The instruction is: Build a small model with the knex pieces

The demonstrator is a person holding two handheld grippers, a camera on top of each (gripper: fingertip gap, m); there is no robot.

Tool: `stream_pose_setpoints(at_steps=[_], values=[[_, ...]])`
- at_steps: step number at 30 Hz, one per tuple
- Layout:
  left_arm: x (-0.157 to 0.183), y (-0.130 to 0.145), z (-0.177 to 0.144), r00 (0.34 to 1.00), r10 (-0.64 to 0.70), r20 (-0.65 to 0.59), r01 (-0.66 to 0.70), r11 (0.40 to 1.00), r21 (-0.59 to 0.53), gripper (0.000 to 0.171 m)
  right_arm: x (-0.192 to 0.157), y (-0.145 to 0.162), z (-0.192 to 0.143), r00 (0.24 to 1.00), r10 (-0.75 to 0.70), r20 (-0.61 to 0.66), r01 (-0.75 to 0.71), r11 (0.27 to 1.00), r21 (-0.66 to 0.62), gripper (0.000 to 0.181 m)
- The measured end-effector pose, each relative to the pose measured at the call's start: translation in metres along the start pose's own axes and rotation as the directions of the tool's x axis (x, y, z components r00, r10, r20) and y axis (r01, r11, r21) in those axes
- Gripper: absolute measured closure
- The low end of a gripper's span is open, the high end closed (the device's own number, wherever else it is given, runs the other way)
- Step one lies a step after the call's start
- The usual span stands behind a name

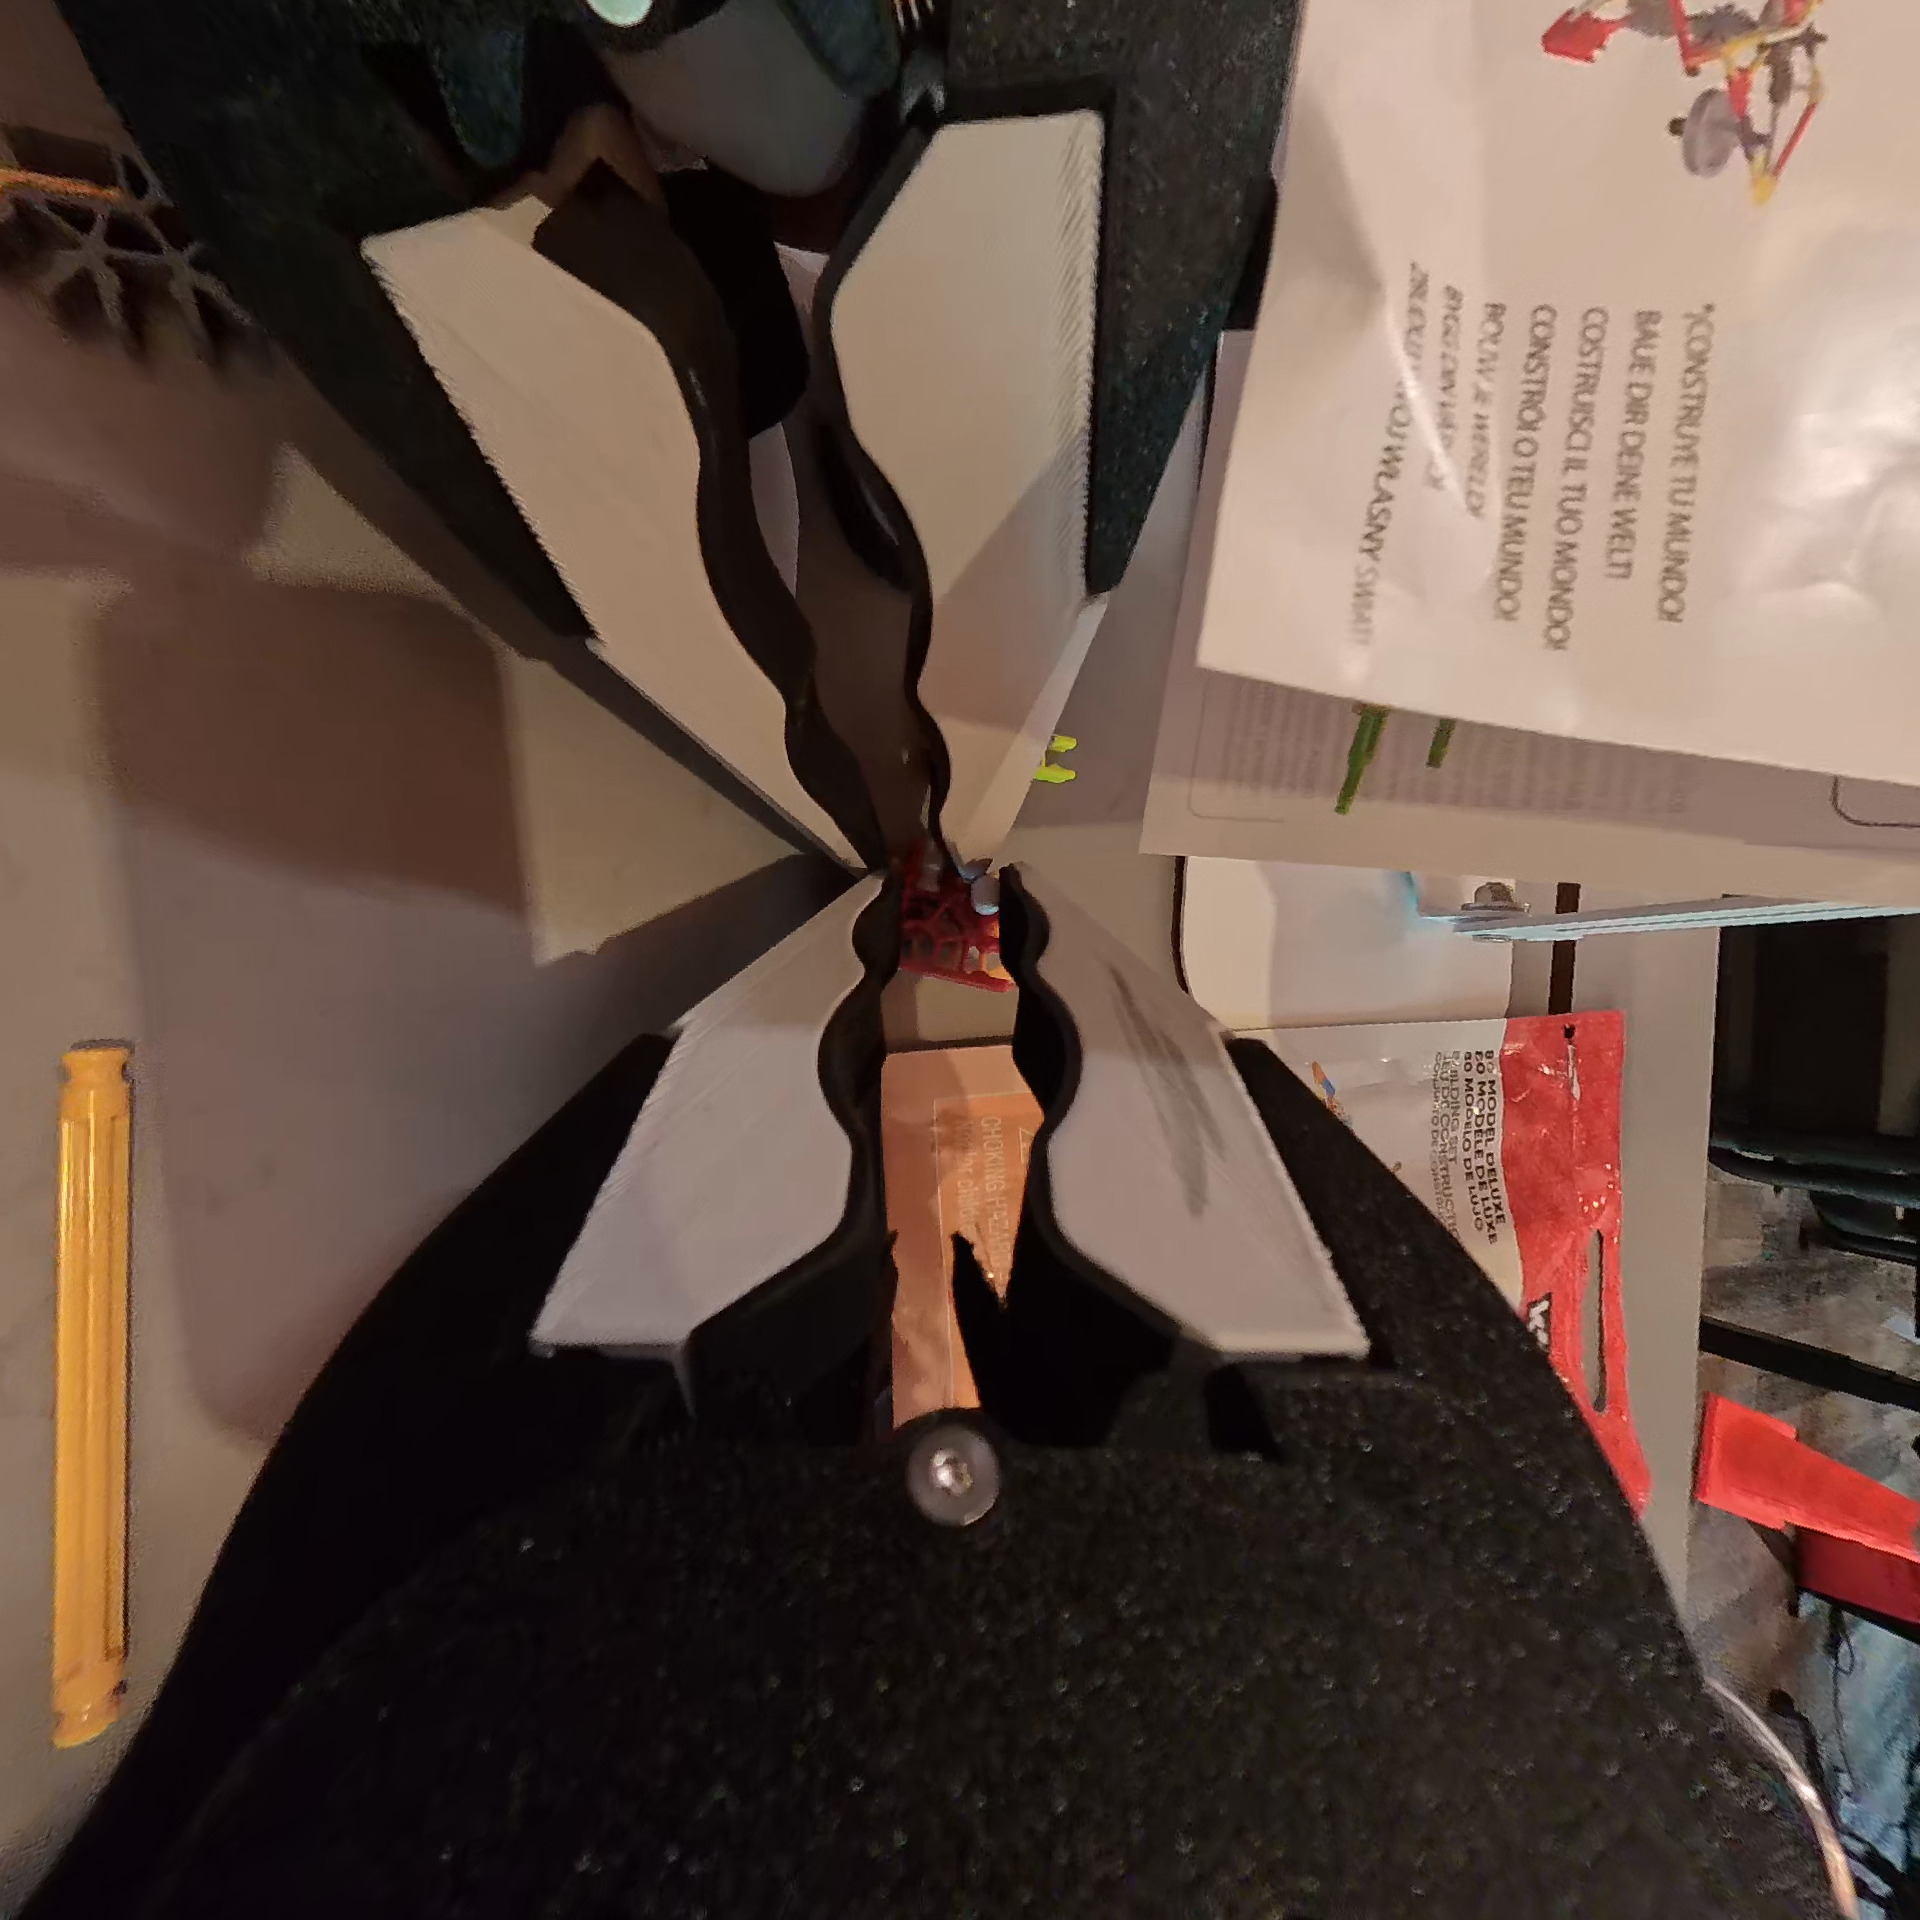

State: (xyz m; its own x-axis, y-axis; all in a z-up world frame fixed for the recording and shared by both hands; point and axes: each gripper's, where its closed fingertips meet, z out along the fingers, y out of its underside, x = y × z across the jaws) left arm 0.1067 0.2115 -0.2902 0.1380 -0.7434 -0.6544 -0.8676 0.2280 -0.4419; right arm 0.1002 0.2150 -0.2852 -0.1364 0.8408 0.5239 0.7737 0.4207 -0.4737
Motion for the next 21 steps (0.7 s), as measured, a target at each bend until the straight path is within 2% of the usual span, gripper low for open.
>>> stream_pose_setpoints(at_steps=[5,7,13,15,16,18,20,21], values=[[-0.0065,0.0042,-0.0024,0.998,-0.036,0.042,0.037,0.999,-0.011,0.145,-0.0019,-0.0029,-0.0008,0.998,0.049,0.037,-0.05,0.998,0.025,0.166],[-0.0044,0.0035,-0.002,0.999,-0.043,0.032,0.043,0.999,-0.01,0.15,-0.0018,-0.0029,-0.0008,0.997,0.059,0.042,-0.06,0.998,0.028,0.166],[-0.0062,0.0042,-0.0006,0.992,-0.113,0.047,0.114,0.993,-0.015,0.148,0.0002,-0.0012,-0.0005,0.995,0.091,0.045,-0.092,0.995,0.035,0.165],[-0.0077,0.0055,-0.0027,0.988,-0.153,0.026,0.154,0.988,-0.009,0.139,-0.0001,-0.0022,-0.0005,0.993,0.102,0.052,-0.105,0.993,0.046,0.166],[-0.0059,0.0032,-0.0044,0.98,-0.198,-0.012,0.198,0.98,0.009,0.126,-0.0001,-0.0027,-0.0002,0.993,0.109,0.055,-0.112,0.993,0.049,0.165],[-0.0077,0.0006,-0.007,0.975,-0.222,-0.015,0.222,0.975,0.022,0.119,0.0,-0.0028,-0.0002,0.991,0.121,0.062,-0.125,0.991,0.051,0.165],[-0.0057,-0.0028,-0.0042,0.973,-0.231,-0.011,0.231,0.972,0.032,0.126,0.0,-0.0029,-0.0002,0.99,0.127,0.065,-0.131,0.99,0.052,0.165],[-0.0093,0.0003,-0.0015,0.978,-0.207,0.033,0.206,0.978,0.015,0.129,0.0,-0.0031,0.0,0.989,0.13,0.064,-0.134,0.99,0.051,0.165]])
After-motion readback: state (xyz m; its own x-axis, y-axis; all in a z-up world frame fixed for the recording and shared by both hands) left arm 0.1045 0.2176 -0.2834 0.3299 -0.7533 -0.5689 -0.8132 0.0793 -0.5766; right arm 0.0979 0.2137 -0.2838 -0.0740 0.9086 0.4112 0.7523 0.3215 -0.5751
